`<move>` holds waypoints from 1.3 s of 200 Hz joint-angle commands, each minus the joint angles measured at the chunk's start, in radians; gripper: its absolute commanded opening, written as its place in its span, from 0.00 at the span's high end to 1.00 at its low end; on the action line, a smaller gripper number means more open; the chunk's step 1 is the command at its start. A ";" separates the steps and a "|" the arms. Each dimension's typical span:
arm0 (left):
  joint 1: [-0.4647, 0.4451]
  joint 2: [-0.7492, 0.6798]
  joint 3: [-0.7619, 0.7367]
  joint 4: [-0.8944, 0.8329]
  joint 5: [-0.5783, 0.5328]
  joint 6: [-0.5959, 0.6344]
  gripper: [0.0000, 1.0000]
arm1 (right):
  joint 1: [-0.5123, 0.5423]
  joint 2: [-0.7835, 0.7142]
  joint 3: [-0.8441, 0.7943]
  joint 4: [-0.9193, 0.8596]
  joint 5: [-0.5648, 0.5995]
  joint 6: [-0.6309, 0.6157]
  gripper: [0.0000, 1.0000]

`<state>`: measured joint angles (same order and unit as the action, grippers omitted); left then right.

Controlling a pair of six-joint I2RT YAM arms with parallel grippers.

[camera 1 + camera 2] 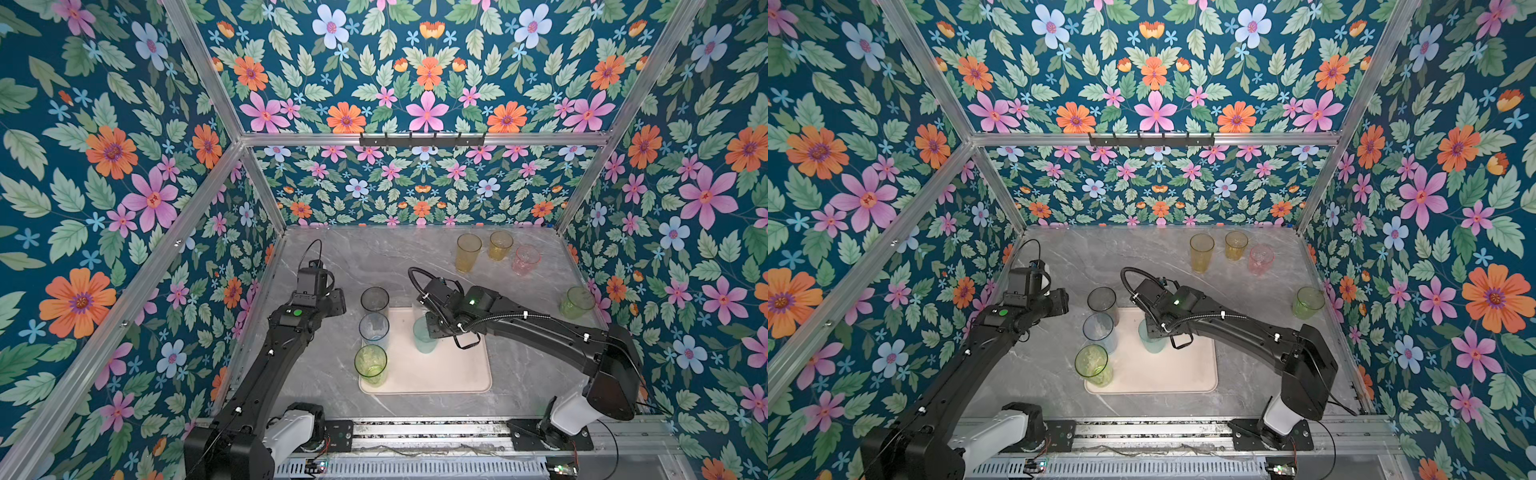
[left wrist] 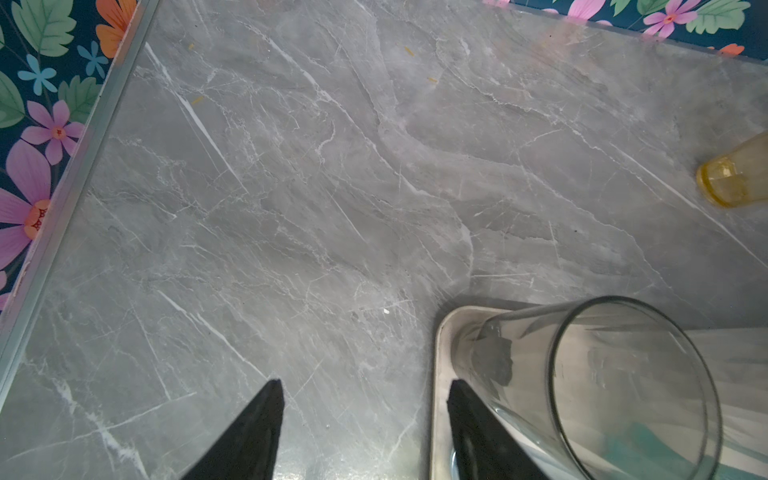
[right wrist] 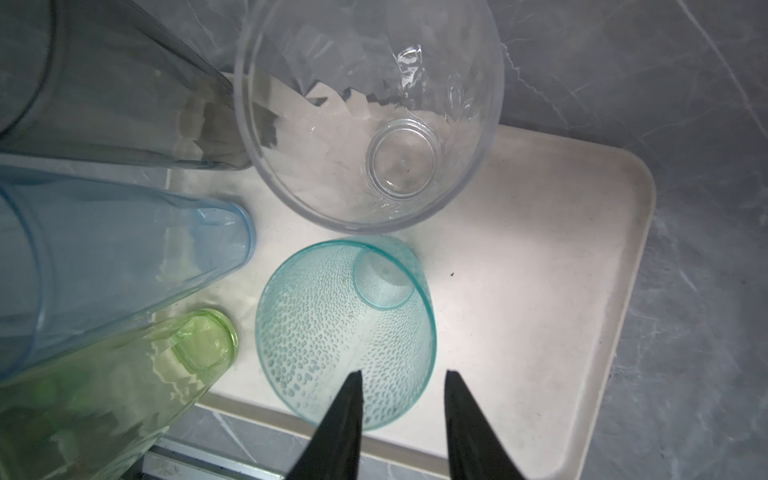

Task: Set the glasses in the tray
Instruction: 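Raise right gripper and move it above the amber glass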

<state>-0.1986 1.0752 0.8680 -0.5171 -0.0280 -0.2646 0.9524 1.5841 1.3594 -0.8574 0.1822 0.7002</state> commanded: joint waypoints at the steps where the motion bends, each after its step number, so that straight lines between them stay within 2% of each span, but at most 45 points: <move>1: -0.001 -0.003 0.000 -0.001 -0.006 -0.005 0.34 | 0.002 -0.037 -0.001 0.012 0.004 -0.039 0.64; 47: -0.001 -0.009 0.000 0.001 -0.008 -0.008 0.34 | -0.003 -0.098 0.025 0.008 0.140 -0.113 0.61; 77: -0.001 -0.011 -0.001 0.002 -0.009 -0.007 0.34 | -0.057 -0.101 0.058 0.006 0.192 -0.149 0.60; 133: 0.000 -0.005 0.002 0.002 -0.012 -0.007 0.34 | -0.242 -0.109 0.068 0.095 0.200 -0.203 0.49; 177: 0.000 -0.003 0.002 0.000 -0.019 -0.006 0.34 | -0.395 -0.073 0.083 0.193 0.142 -0.229 0.46; 260: 0.000 0.000 0.003 -0.001 -0.020 -0.007 0.34 | -0.564 0.066 0.200 0.244 0.063 -0.238 0.44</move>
<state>-0.1989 1.0748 0.8680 -0.5171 -0.0360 -0.2649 0.4114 1.6264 1.5265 -0.6395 0.2867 0.4652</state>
